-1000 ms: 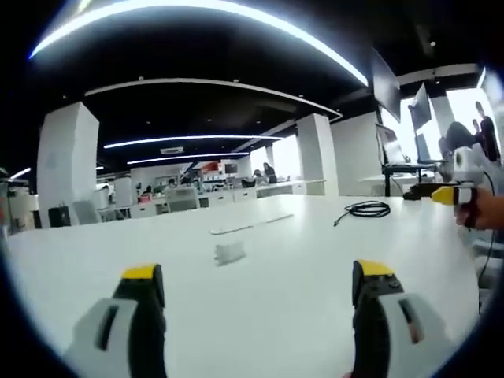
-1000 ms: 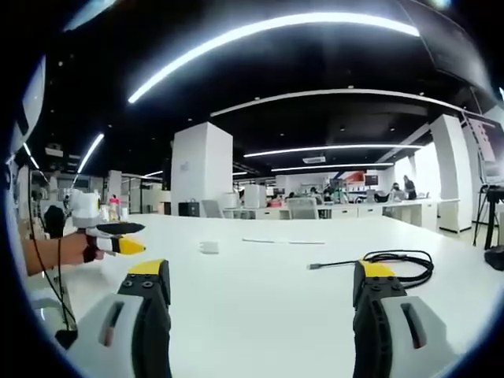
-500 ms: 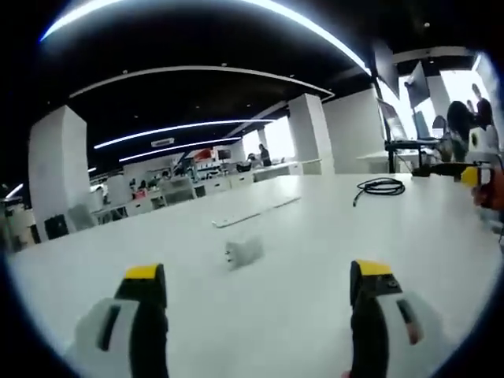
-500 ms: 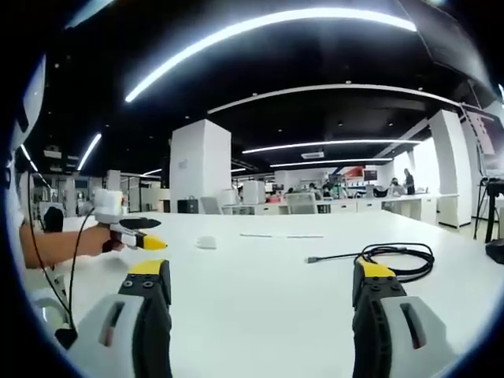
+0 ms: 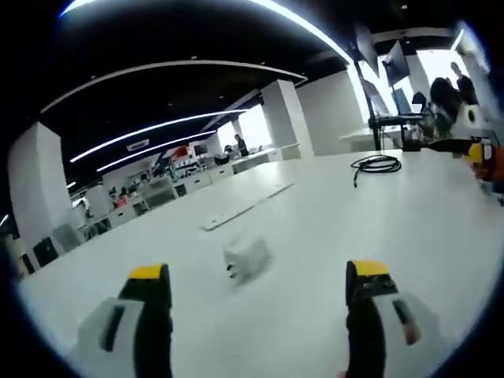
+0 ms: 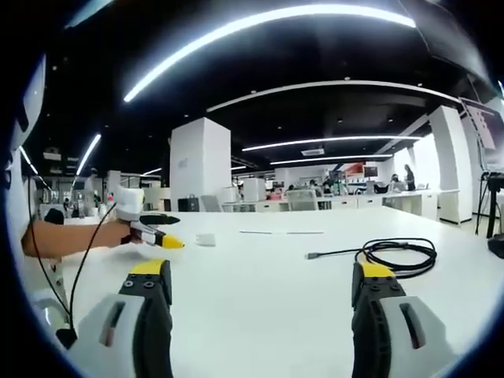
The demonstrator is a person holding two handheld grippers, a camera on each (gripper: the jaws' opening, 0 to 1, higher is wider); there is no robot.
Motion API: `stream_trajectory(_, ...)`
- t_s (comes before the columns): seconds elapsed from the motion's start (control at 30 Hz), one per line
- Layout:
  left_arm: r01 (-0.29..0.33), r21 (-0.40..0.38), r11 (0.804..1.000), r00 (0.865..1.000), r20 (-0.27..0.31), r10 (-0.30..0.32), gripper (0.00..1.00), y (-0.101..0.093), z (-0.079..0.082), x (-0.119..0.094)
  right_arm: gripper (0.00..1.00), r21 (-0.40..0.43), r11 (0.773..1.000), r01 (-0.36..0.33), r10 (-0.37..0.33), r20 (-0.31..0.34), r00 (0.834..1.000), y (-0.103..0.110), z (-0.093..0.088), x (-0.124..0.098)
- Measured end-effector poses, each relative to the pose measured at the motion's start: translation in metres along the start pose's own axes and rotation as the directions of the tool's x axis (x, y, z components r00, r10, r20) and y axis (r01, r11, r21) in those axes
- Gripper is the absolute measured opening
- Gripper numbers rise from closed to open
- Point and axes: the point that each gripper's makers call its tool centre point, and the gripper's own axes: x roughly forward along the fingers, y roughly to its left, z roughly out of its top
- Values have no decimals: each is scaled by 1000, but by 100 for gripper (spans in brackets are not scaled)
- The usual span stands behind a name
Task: Plug the desk Type‑C cable into the charger adapter.
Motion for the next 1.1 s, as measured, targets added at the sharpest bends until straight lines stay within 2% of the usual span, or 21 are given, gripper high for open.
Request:
stream_trajectory(0.13, 38, -6, 999, 999, -28, -38, 89, -3, -3, 12, 96, 3, 1000, 2, -2, -3, 1000, 0, 0, 1)
stream_trajectory(0.27, 57, 1, 998, 997, -43, -57, 87, 12, -6, 24, 96, 5, 1000, 3, -3, -3, 1000, 0, 0, 1)
stream_trajectory(0.43, 80, 5, 997, 994, -69, -80, 87, 5, -3, 34, 96, 7, 1000, 4, -4, 3, 1000, -1, 1, 2)
stream_trajectory(0.53, 103, 20, 994, 990, -96, -101, 86, 18, -10, 46, 96, 7, 1000, 5, -5, 7, 1000, -2, 3, 2)
stream_trajectory(0.67, 109, 19, 994, 987, -122, -105, 85, 13, -10, 51, 96, 3, 1000, 7, -7, 4, 1000, -3, 2, 0)
stream_trajectory(0.77, 134, 9, 991, 984, -120, -132, 77, 10, -8, 55, 96, 1, 1000, 7, -7, 0, 1000, -3, 1, -1)
stream_trajectory(0.83, 148, 24, 989, 982, -123, -144, 76, 11, -8, 58, 95, 3, 1000, 9, -9, 1, 1000, -3, 1, -1)
stream_trajectory(0.9, 163, 35, 986, 976, -153, -156, 75, 7, -12, 60, 95, 4, 1000, 13, -13, 3, 1000, -4, 2, -2)
stream_trajectory(0.93, 174, 32, 984, 971, -174, -165, 74, 12, -17, 63, 95, 5, 1000, 15, -15, 6, 1000, -4, 2, -2)
stream_trajectory(1.0, 189, 23, 982, 966, -185, -182, 72, 9, -18, 63, 95, 2, 1000, 17, -17, 13, 1000, -5, 5, -2)
stream_trajectory(1.1, 219, 37, 975, 962, -176, -209, 62, 11, -16, 67, 94, 3, 1000, 20, -20, 16, 1000, -6, 5, -3)
